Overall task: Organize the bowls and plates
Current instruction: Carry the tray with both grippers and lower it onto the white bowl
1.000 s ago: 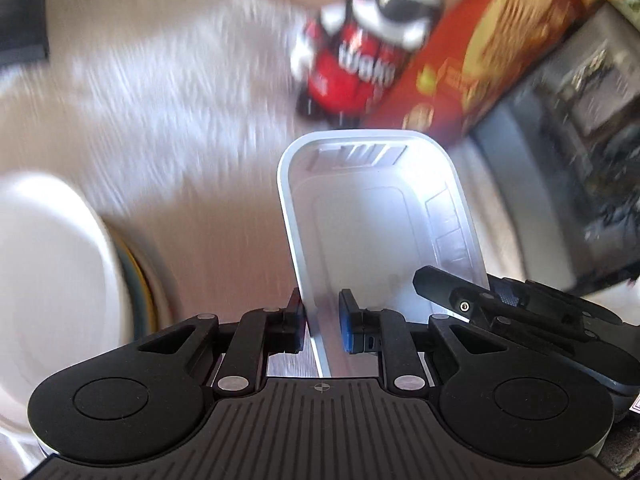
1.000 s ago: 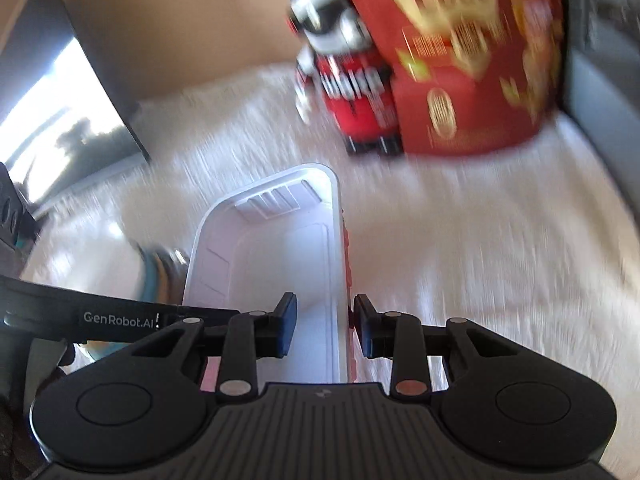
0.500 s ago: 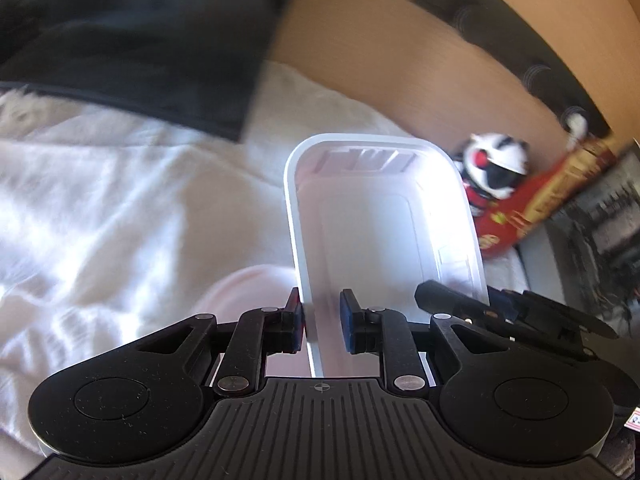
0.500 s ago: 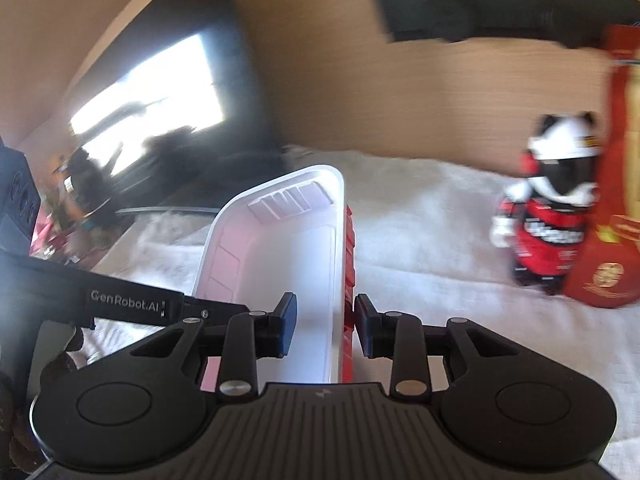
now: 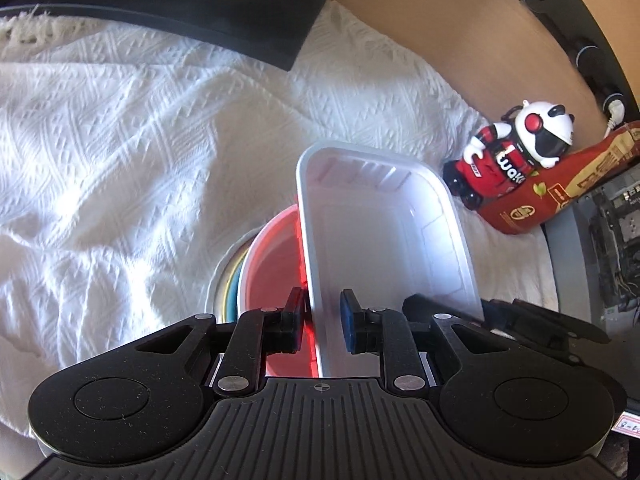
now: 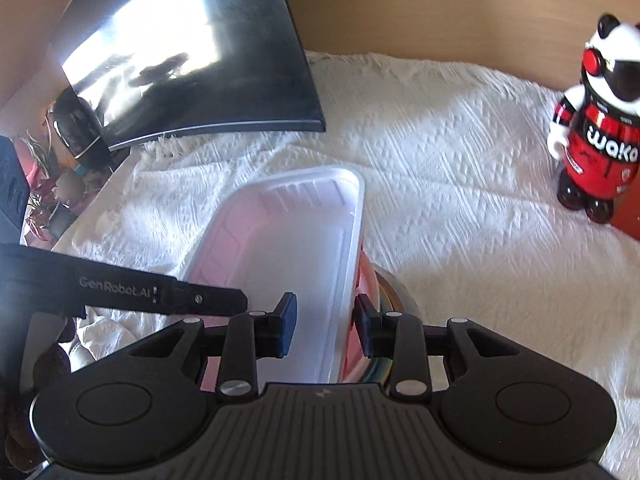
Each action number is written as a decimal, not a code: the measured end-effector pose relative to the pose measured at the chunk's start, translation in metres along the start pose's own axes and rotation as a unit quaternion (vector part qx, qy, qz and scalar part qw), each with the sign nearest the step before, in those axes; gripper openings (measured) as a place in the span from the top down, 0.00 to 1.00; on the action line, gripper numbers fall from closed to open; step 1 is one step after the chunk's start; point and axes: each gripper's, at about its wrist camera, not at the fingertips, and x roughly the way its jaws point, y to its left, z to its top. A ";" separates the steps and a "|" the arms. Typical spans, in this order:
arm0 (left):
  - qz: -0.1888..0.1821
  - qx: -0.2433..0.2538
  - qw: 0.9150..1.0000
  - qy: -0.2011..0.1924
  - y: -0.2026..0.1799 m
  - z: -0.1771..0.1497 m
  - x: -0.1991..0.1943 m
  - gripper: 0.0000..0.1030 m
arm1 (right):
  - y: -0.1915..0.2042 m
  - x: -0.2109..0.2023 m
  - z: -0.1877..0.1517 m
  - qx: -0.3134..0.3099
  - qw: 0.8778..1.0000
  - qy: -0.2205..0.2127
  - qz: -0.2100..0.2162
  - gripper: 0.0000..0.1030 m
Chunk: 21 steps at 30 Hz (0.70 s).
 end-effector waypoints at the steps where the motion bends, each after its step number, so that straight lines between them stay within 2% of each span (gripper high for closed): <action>1: -0.003 0.002 1.000 0.000 0.000 0.000 -0.001 0.79 | 0.000 0.000 0.000 0.000 1.000 0.001 -0.001 0.69; 6: -0.025 -0.009 1.000 -0.007 0.011 0.001 -0.009 0.79 | 0.001 0.000 -0.002 -0.001 1.000 0.005 0.004 0.69; 21: -0.045 -0.044 0.998 -0.027 0.035 0.002 -0.026 0.79 | 0.021 -0.004 0.001 -0.041 0.999 0.000 -0.004 0.69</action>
